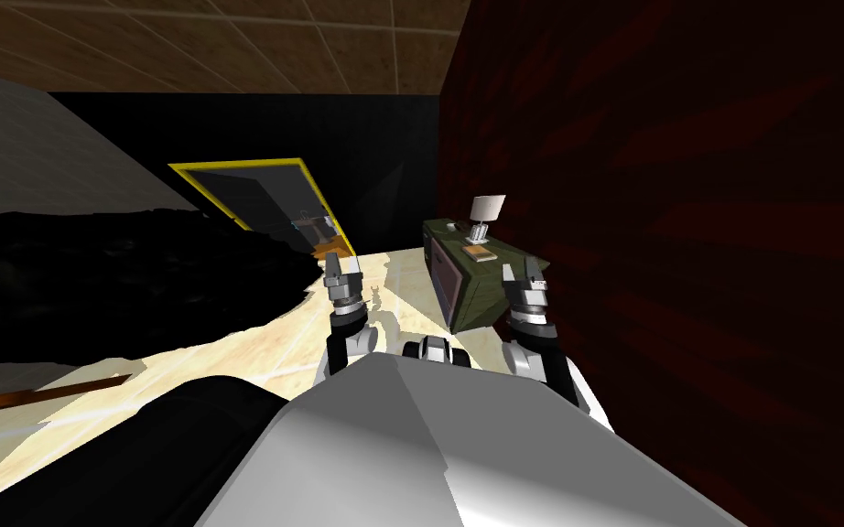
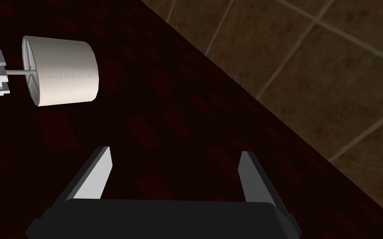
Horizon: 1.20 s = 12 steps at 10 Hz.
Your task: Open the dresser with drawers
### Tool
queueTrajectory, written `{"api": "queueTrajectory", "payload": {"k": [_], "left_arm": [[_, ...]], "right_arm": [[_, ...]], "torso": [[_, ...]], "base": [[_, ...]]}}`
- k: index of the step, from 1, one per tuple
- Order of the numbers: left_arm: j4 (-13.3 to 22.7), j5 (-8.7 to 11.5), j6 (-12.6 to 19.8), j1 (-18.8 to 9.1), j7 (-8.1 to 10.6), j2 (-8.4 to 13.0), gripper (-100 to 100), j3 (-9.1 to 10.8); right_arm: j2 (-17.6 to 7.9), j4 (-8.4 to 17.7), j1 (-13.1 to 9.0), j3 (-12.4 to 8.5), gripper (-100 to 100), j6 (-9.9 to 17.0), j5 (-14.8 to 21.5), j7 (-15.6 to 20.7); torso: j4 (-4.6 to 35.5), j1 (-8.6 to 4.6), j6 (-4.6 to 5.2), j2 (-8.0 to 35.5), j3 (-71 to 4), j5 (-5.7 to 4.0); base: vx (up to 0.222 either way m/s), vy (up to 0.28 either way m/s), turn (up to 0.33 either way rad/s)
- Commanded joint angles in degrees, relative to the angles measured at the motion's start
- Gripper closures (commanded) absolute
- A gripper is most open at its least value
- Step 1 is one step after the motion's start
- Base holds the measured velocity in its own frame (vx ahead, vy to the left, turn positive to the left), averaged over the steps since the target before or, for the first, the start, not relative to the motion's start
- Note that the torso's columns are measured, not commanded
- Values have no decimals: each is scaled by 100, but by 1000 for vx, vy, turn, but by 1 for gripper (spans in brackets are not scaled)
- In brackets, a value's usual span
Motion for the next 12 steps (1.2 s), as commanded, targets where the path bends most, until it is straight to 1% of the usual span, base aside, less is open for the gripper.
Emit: {"api": "queueTrajectory", "payload": {"k": [1, 2, 3, 4, 5, 6, 7, 8, 9, 10, 11, 12], "left_arm": [[0, 0, 0, 0, 0, 0, 0, 0], [0, 0, 0, 0, 0, 0, 0, 0], [0, 0, 0, 0, 0, 1, 0, 1], [0, 0, 0, 0, 0, 1, 0, 1], [0, 0, 0, 0, 0, 1, 0, 1], [0, 0, 0, 0, 0, 1, 0, 1], [0, 0, 0, 0, 0, 1, 0, 1], [0, 0, 0, 0, 0, 0, 0, 0], [0, 0, 0, 0, 0, 1, 0, 1], [0, 0, 0, 0, 0, 0, 0, 0], [0, 0, 0, 0, 0, 1, 0, 1], [0, 0, 0, 0, 0, 1, 0, 1]], "right_arm": [[-201, 386, 22, 62, -100, 391, 362, 41], [-201, 386, 22, 62, -100, 401, 362, 41], [-272, 575, -11, 81, -100, 577, 527, 59], [-272, 575, -11, 81, -100, 606, 527, 59], [-339, 778, -47, 100, -100, 826, 704, 79], [-339, 778, -47, 100, -100, 826, 704, 79], [-406, 991, -84, 121, -100, 1030, 892, 100], [-406, 991, -84, 121, -100, 1059, 892, 100], [-474, 1215, -123, 143, -100, 1284, 1087, 122], [-474, 1215, -123, 143, -100, 1302, 1087, 122], [-543, 1430, -164, 165, -100, 1554, 1290, 145], [-543, 1447, -164, 165, -100, 1554, 1290, 145]], "torso": [[3, -9, 2, 6, 2, -2], [1, -8, 0, -5, -4, -3], [4, -41, 1, 10, 2, -10], [8, -42, 1, 22, 12, -13], [8, -41, 1, 20, 11, -12], [4, -14, 1, 7, 4, -6], [3, -15, 0, 6, 1, -3], [3, -2, 0, 5, 1, -1], [3, -18, 1, 3, 0, -4], [2, -10, 0, 0, -2, -4], [3, -25, 1, 3, 0, -6], [2, -20, 1, 2, 0, -7]], "base": [[97, 237, 11], [60, 154, 1], [20, 128, 16], [21, 99, 4], [42, 140, 16], [31, 123, 0], [31, 161, 20], [42, 138, 0], [54, 170, 17], [56, 146, 4], [68, 155, 16], [42, 137, 5]]}}
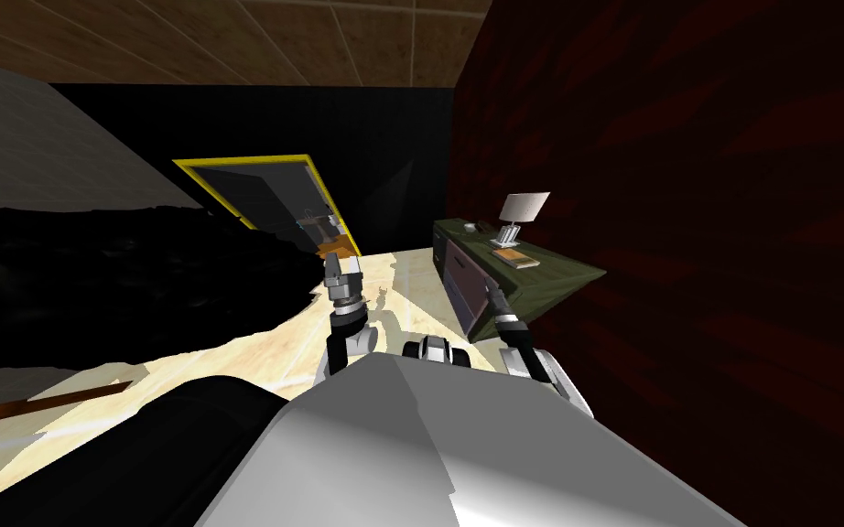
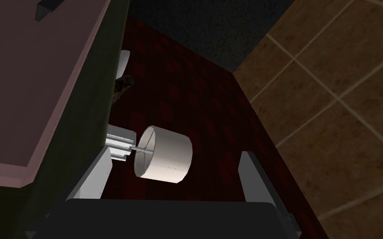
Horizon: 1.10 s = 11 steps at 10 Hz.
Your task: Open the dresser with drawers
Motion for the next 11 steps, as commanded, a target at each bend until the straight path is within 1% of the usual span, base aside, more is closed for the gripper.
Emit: {"api": "queueTrajectory", "payload": {"k": [1, 2, 3, 4, 5, 6, 7, 8, 9, 10, 11], "left_arm": [[0, 0, 0, 0, 0, 0, 0, 0], [0, 0, 0, 0, 0, 0, 0, 0], [0, 0, 0, 0, 0, 0, 0, 0], [0, 0, 0, 0, 0, 0, 0, 0], [0, 0, 0, 0, 0, 0, 0, 0], [0, 0, 0, 0, 0, 0, 0, 0], [0, 0, 0, 0, 0, 0, 0, 0], [0, 0, 0, 0, 0, 0, 0, 0], [0, 0, 0, 0, 0, 0, 0, 0], [0, 0, 0, 0, 0, 0, 0, 0], [0, 0, 0, 0, 0, 0, 0, 0]], "right_arm": [[-91, 352, -81, 46, -100, 394, 320, 45], [-91, 352, -81, 46, -100, 429, 320, 45], [-164, 595, -127, 65, -100, 622, 534, 70], [-164, 595, -127, 65, -100, 694, 534, 70], [-239, 826, -176, 82, -100, 860, 752, 97], [-239, 842, -176, 82, -100, 963, 752, 97], [-315, 1094, -230, 95, -100, 1134, 972, 125], [-315, 1094, -230, 95, -100, 1235, 972, 125], [-395, 1340, -290, 104, -100, 1425, 1194, 156], [-395, 1351, -290, 104, -100, 1509, 1194, 156], [-476, 1578, -355, 108, -100, 1696, 1417, 188]], "torso": [[3, -5, 0, 10, 5, 1], [3, 10, 0, 7, 5, 3], [3, 3, 1, 11, 6, 3], [1, 3, 0, 2, 2, 2], [0, -4, 0, 2, 0, 1], [0, 11, -1, -3, -2, 3], [2, -3, 0, 6, 2, 2], [2, 2, 0, 8, 5, 1], [2, -8, 1, 8, 5, 0], [1, 2, 0, 0, 0, 1], [0, -5, 0, 0, -1, 1]], "base": [[48, 176, 18], [39, 157, 4], [60, 160, 18], [56, 148, 4], [69, 189, 19], [52, 154, 4], [51, 170, 21], [53, 140, 4], [73, 157, 18], [72, 133, 4], [85, 176, 22]]}}
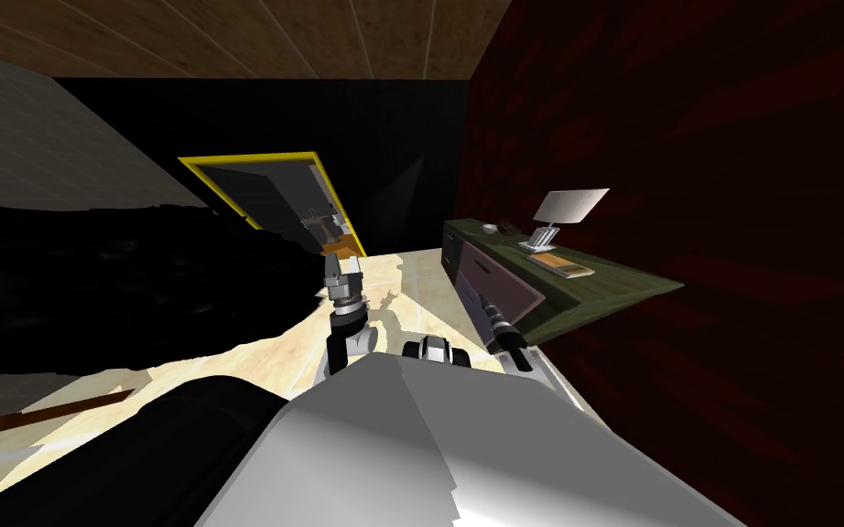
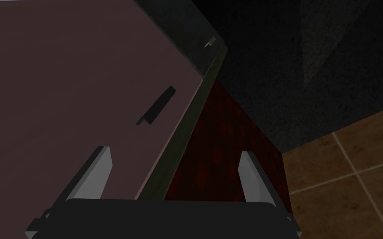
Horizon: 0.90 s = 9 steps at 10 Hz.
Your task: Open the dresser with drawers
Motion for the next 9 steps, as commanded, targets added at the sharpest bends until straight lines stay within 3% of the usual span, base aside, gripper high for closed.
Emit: {"api": "queueTrajectory", "payload": {"k": [1, 2, 3, 4, 5, 6, 7, 8, 9], "left_arm": [[0, 0, 0, 0, 0, 0, 0, 0], [0, 0, 0, 0, 0, 0, 0, 0], [0, 0, 0, 0, 0, -1, 0, -1], [0, 0, 0, 0, 0, 0, 0, 0], [0, 0, 0, 0, 0, 0, 0, 0], [0, 0, 0, 0, 0, 0, 0, 0], [0, 0, 0, 0, 0, 0, 0, 0], [0, 0, 0, 0, 0, 0, 0, 0], [0, 0, 0, 0, 0, 0, 0, 0]], "right_arm": [[-115, 320, -110, 2, -100, 374, 245, 25], [-198, 571, -181, 0, -100, 566, 468, 59], [-198, 582, -181, 0, -100, 648, 468, 59], [-283, 834, -259, -8, -100, 821, 689, 95], [-283, 846, -259, -8, -100, 920, 689, 95], [-371, 1091, -343, -21, -100, 1139, 906, 132], [-371, 1112, -343, -21, -100, 1188, 906, 132], [-462, 1378, -433, -41, -100, 1379, 1119, 170], [-462, 1378, -433, -41, -100, 1451, 1119, 170]], "torso": [[-1, 17, 0, -3, -1, 2], [1, 6, 1, 5, 2, 2], [1, 17, 0, 4, 3, 2], [3, -3, 1, 13, 7, 0], [2, -2, 0, 4, 4, -3], [1, -2, 1, 4, 2, -1], [-1, 6, 0, -7, -3, 0], [0, -1, 1, 5, 2, 0], [1, 14, 0, 3, 3, 2]], "base": [[77, 152, 4], [84, 187, 19], [58, 139, 2], [76, 136, 22], [79, 123, 7], [110, 130, 13], [84, 104, 7], [99, 137, 17], [78, 125, 3]]}}
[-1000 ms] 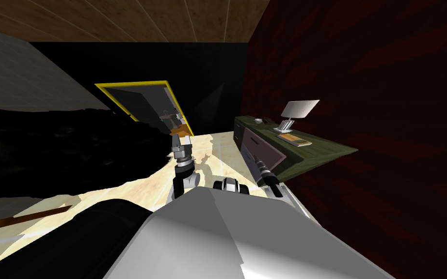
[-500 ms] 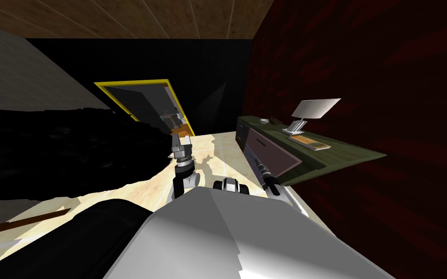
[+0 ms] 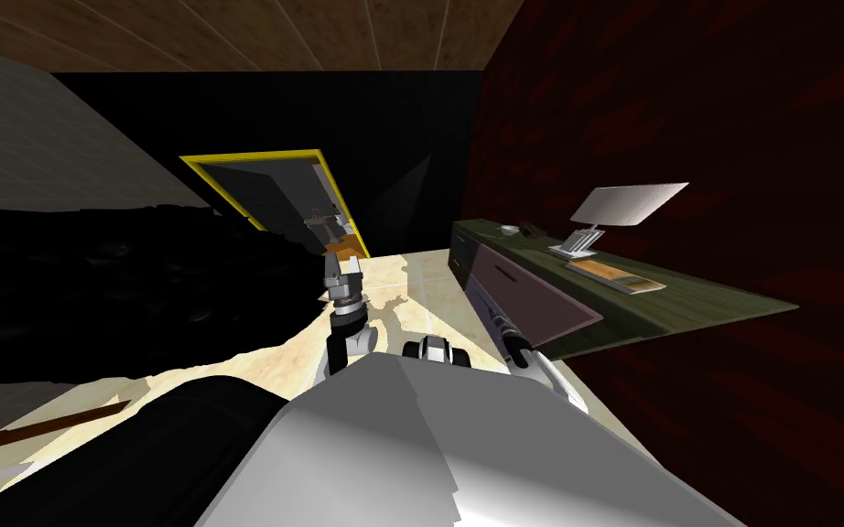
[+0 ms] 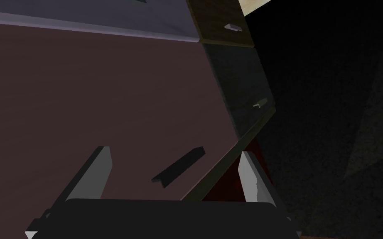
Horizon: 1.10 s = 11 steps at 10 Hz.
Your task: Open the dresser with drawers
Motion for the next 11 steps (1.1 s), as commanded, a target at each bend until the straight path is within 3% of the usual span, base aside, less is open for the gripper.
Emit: {"api": "queueTrajectory", "payload": {"k": [1, 4, 5, 6, 7, 8, 10, 11], "left_arm": [[0, 0, 0, 0, 0, 0, 0, 0], [0, 0, 0, 0, 0, 0, 0, 0], [0, 0, 0, 0, 0, 1, 0, 0], [0, 0, 0, 0, 0, 0, 0, 0], [0, 0, 0, 0, 0, 1, 0, 1], [0, 0, 0, 0, 0, 1, 0, 1], [0, 0, 0, 0, 0, 1, 0, 0], [0, 0, 0, 0, 0, 0, 0, 0]], "right_arm": [[-79, 396, -192, -35, -100, 414, 352, 76], [-179, 716, -292, -66, -100, 709, 553, 117], [-282, 906, -394, -102, -100, 950, 749, 158], [-282, 972, -394, -102, -100, 950, 749, 158], [-388, 1148, -500, -142, -100, 1182, 937, 200], [-388, 1223, -500, -142, -100, 1182, 937, 200], [-601, 1631, -716, -233, -100, 1544, 1293, 282], [-601, 1704, -716, -233, -100, 1621, 1293, 282]], "torso": [[1, -5, 0, 8, 4, 0], [-1, -13, 0, -4, -3, -3], [-1, -14, 0, 2, 0, -3], [-2, -5, 0, -7, -4, -1], [-1, -10, 1, 1, -1, -1], [0, -10, 0, -1, -1, -2], [0, -2, -1, -2, -1, 0], [-3, 3, 1, -8, -6, 2]], "base": [[72, 132, 17], [83, 97, 9], [110, 98, 16], [96, 83, 7], [107, 80, 14], [90, 61, 3], [129, 99, 18], [119, 79, 0]]}}
